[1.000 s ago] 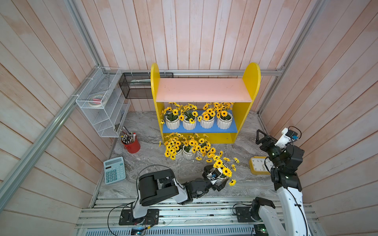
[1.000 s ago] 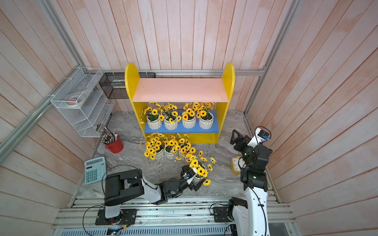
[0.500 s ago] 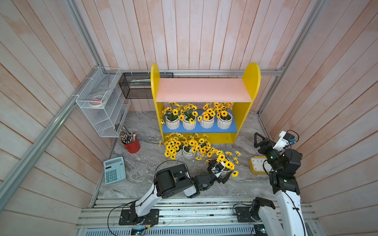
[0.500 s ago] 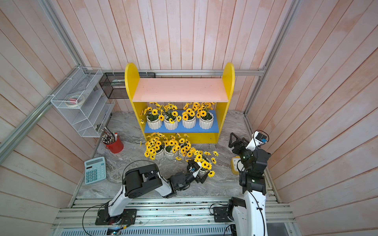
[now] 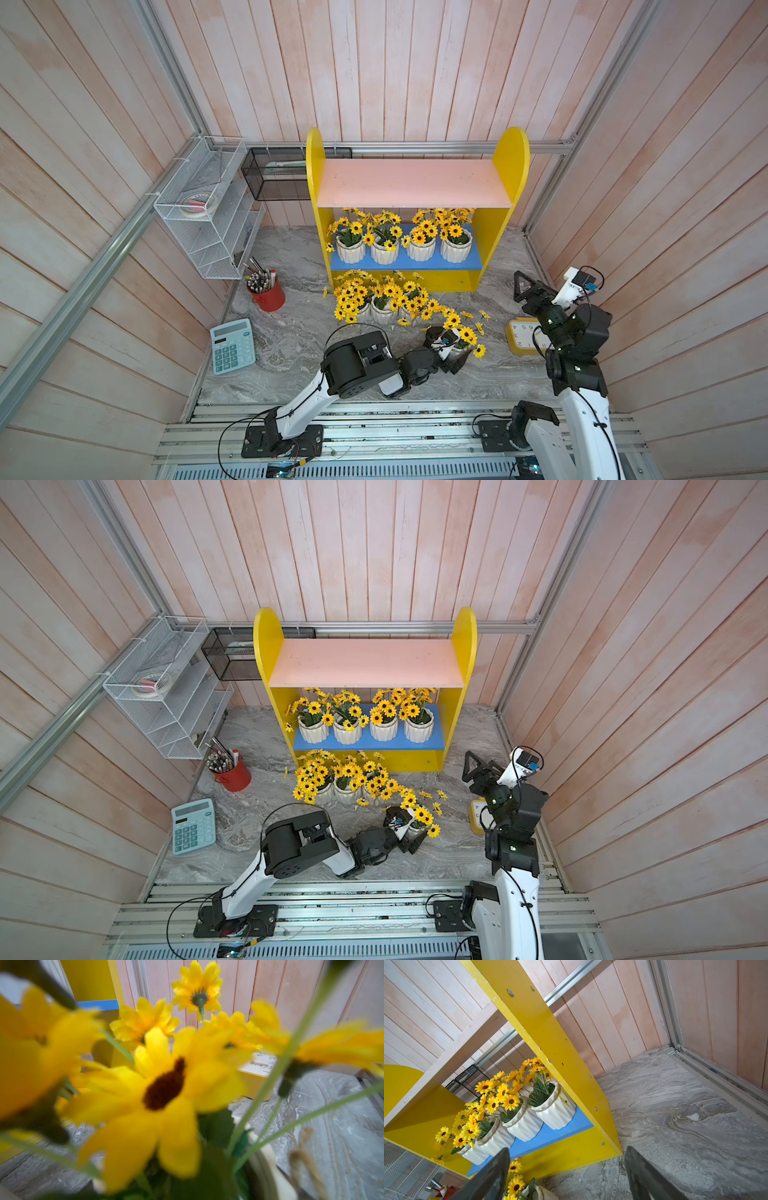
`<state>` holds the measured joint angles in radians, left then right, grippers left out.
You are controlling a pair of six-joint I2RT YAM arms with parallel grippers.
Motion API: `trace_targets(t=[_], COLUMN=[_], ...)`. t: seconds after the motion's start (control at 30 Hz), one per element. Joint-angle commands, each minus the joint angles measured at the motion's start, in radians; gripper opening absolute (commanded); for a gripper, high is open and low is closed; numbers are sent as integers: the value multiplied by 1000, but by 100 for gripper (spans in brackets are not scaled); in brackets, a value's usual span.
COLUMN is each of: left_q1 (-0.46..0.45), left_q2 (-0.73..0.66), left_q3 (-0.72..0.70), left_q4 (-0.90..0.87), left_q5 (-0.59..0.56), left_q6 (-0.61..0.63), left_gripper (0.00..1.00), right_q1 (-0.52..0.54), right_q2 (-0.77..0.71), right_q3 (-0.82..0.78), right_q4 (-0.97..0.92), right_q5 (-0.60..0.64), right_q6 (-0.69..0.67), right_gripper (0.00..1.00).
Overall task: Take the sunflower pots off the shelves
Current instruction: Place the sunflower pot at the center of the board.
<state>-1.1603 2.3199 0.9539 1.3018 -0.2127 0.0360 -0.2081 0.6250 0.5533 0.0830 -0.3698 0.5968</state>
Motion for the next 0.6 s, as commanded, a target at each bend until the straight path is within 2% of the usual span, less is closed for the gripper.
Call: trace_targets(t=[0.0, 0.03, 0.07, 0.27, 0.57], left_q1=[9, 9, 9, 7, -19], left_q2=[17, 10, 1, -101, -304], left_q3=[11, 4, -3, -91, -229], left_q4=[-26, -32, -38, -74, -209], left_q5=[8, 2, -3, -5, 22], left_q6=[-14, -22, -25, -21, -44], left_gripper=[76, 90, 99, 100, 100], right_q1=[13, 14, 17, 20, 44], right_q2=[-8, -8, -9, -7, 4], right_q3=[-17, -17, -18, -7, 40], right_q4=[19, 18, 14, -63, -229], right_q5=[-17, -18, -16, 33, 68], right_q6=[-17, -17, -17, -20, -40], right_gripper=[88, 89, 90, 94, 94])
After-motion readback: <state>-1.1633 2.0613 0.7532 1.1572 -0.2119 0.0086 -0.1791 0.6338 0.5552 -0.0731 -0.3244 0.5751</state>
